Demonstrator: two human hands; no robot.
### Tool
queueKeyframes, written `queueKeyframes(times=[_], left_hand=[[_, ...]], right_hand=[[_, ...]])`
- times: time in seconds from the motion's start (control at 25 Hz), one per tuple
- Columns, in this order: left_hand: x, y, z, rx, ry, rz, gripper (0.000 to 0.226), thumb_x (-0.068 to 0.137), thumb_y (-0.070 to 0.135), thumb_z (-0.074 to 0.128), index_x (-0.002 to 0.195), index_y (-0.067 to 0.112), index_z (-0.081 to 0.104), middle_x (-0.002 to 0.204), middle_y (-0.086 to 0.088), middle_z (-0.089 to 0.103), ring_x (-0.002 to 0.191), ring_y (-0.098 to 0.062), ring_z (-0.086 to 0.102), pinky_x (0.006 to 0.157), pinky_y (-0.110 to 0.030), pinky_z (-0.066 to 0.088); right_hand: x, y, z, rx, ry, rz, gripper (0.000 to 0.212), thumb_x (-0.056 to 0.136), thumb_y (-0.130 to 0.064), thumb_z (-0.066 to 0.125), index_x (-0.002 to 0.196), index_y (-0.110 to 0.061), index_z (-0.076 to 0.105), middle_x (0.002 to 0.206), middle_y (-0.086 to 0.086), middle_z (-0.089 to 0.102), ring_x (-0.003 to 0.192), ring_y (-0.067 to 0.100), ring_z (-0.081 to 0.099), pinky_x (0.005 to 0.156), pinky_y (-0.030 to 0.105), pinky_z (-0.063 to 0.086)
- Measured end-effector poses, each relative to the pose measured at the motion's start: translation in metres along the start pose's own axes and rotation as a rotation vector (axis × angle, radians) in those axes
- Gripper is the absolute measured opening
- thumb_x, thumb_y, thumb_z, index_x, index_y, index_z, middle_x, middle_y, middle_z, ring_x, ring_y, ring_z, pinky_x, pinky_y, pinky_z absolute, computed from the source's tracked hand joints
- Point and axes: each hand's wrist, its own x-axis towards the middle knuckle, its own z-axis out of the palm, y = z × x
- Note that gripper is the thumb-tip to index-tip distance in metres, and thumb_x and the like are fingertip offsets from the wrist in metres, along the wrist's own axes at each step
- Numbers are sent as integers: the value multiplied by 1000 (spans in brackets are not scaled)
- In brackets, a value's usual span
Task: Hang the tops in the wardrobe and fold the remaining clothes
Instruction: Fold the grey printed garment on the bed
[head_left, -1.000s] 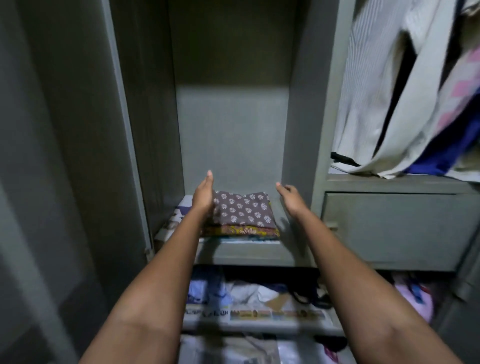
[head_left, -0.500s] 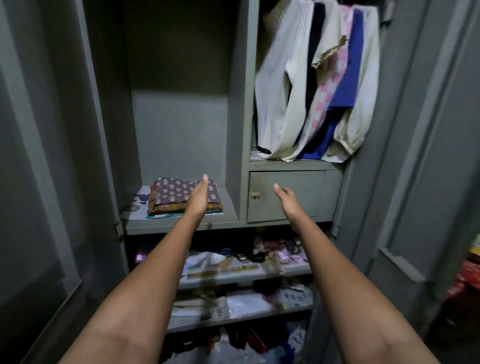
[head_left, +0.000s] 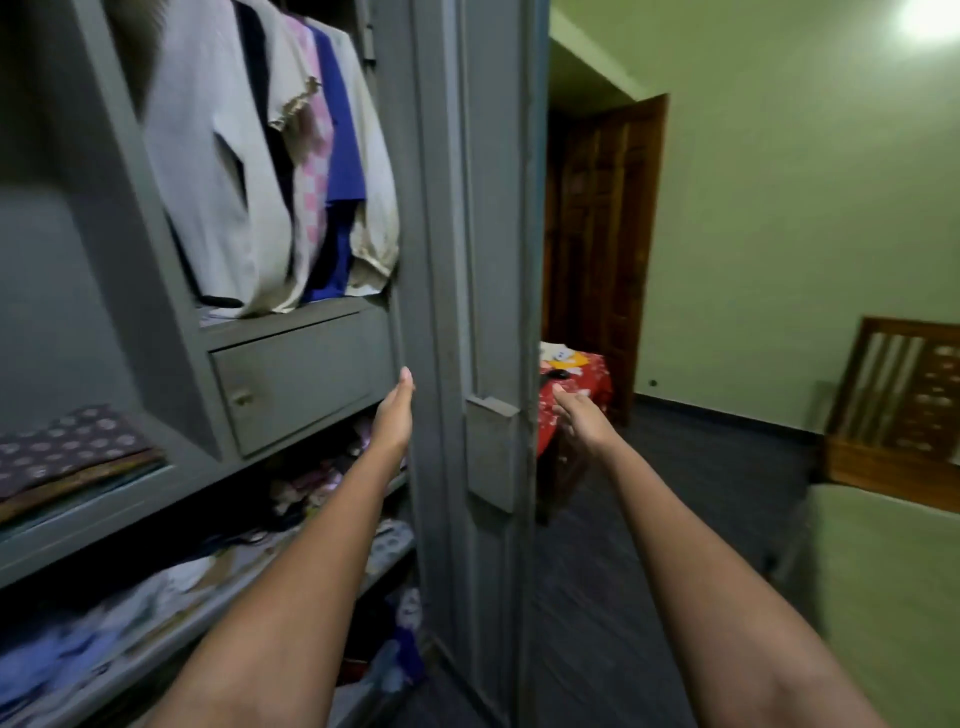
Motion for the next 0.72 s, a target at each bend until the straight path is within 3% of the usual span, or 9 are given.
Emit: queueKeyframes(times=[0.12, 0.2, 0.32, 0.48, 0.72], left_hand=[[-23, 6, 69, 4, -187, -19, 61, 100, 51, 29, 144, 9, 38, 148, -3, 41, 138, -20, 34, 116, -41, 23], [-39, 10, 111, -1, -311, -15, 61, 100, 52, 26, 144, 11, 39, 142, 4, 43, 133, -15, 37, 112, -38, 25], [-59, 18, 163, -45, -452, 7, 65, 98, 57, 25, 143, 13, 40, 136, 4, 46, 129, -14, 39, 107, -33, 29], [-51, 45, 218, -144, -555, 18, 67, 99, 54, 24, 150, 12, 24, 155, -5, 28, 142, -26, 27, 113, -44, 27], [0, 25, 308, -43, -594, 92, 69, 97, 59, 21, 148, 14, 29, 153, -4, 32, 143, -24, 26, 117, -44, 21]], right_hand=[[-55, 5, -73, -48, 205, 47, 45, 99, -42, 43, 122, -4, 51, 133, 3, 50, 118, 14, 47, 107, 36, 33], [-85, 10, -112, -63, 320, 70, 48, 95, -51, 45, 121, -11, 47, 137, 8, 50, 125, 18, 46, 110, 39, 33], [-120, 2, -161, -8, 482, 58, 57, 96, -47, 45, 135, -6, 38, 139, 10, 48, 128, 18, 45, 107, 32, 34], [-129, -31, -212, 23, 549, -19, 57, 99, -43, 43, 141, -6, 32, 144, 15, 43, 134, 23, 40, 108, 32, 31], [-84, 6, -285, 32, 602, 58, 66, 96, -47, 45, 145, -7, 27, 149, 16, 36, 138, 24, 35, 111, 36, 28]])
